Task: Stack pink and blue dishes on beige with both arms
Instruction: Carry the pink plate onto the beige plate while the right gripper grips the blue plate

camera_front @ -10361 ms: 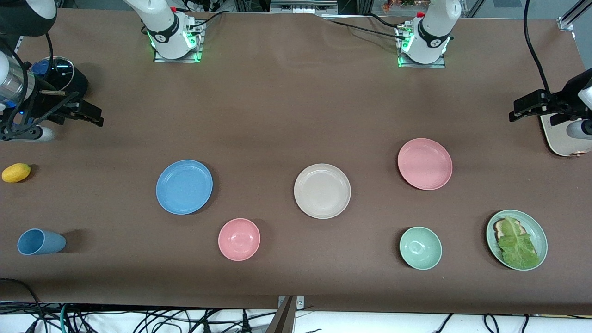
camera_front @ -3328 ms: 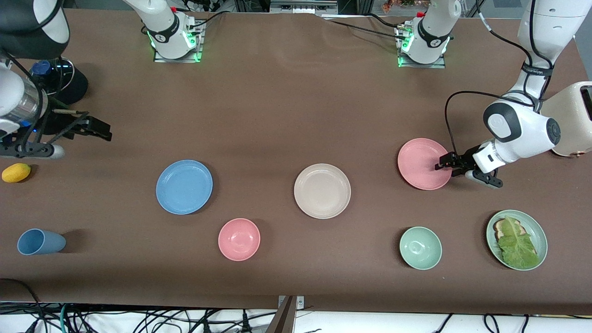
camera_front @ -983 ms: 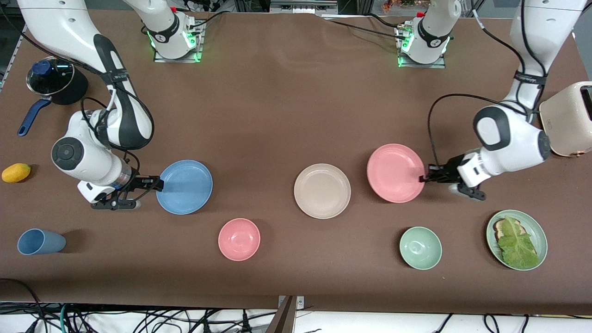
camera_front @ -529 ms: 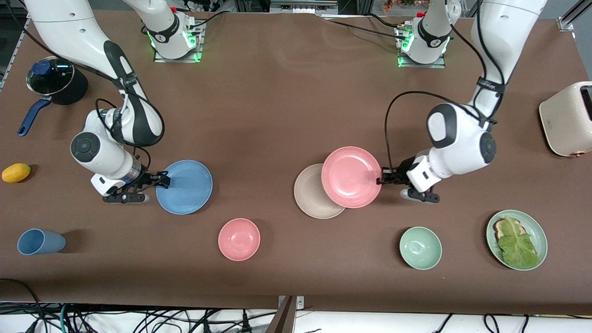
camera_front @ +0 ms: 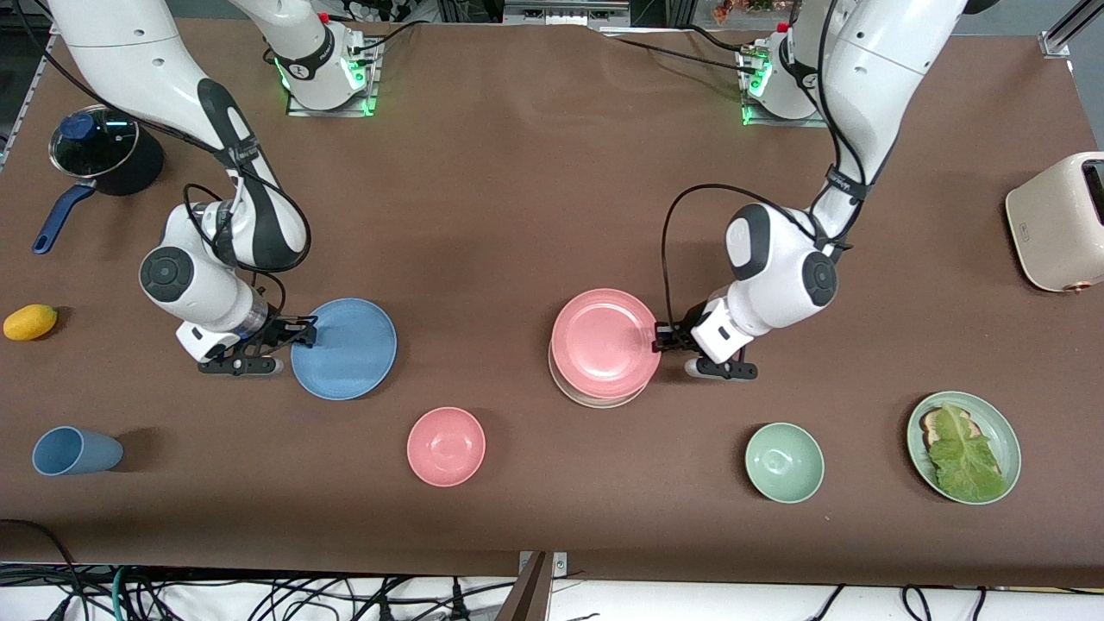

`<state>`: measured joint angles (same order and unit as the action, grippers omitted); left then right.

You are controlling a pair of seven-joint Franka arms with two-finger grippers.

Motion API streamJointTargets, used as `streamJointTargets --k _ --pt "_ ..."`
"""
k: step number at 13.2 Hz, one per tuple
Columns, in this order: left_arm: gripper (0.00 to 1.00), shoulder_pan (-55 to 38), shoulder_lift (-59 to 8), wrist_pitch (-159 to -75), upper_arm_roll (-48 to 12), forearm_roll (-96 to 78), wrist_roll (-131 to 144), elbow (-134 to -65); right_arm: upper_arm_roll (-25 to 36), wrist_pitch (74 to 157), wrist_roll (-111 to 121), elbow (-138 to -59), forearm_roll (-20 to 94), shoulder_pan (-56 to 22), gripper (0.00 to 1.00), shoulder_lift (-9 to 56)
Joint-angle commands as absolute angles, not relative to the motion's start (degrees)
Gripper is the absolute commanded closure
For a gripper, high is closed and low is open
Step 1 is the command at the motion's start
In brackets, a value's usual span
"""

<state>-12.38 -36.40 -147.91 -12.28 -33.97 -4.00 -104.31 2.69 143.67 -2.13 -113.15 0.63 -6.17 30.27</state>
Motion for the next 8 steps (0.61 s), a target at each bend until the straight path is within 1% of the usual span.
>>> streamJointTargets --k 1,6,7,8 --pt "1.00 -13.4 -38.6 -149.9 -11.7 -35.4 -3.6 -102.1 2.3 144.8 -1.1 -113.8 1.6 -5.8 0.50 30.2" --pt "1.00 -13.4 -39.1 -150.0 -11.5 -35.3 -3.7 -102.0 2.2 144.8 -1.1 -113.9 1.7 -5.8 0.85 30.4" --pt "0.85 -13.4 -39.2 -150.0 -11.5 -35.4 -3.8 -101.0 2.2 144.7 -1.1 -113.8 1.7 -5.8 0.91 30.4" --pt "0.74 -13.4 -39.5 -150.0 -11.5 -35.4 -3.8 -100.8 2.3 144.7 -1.1 -113.8 1.7 -5.8 0.98 30.4"
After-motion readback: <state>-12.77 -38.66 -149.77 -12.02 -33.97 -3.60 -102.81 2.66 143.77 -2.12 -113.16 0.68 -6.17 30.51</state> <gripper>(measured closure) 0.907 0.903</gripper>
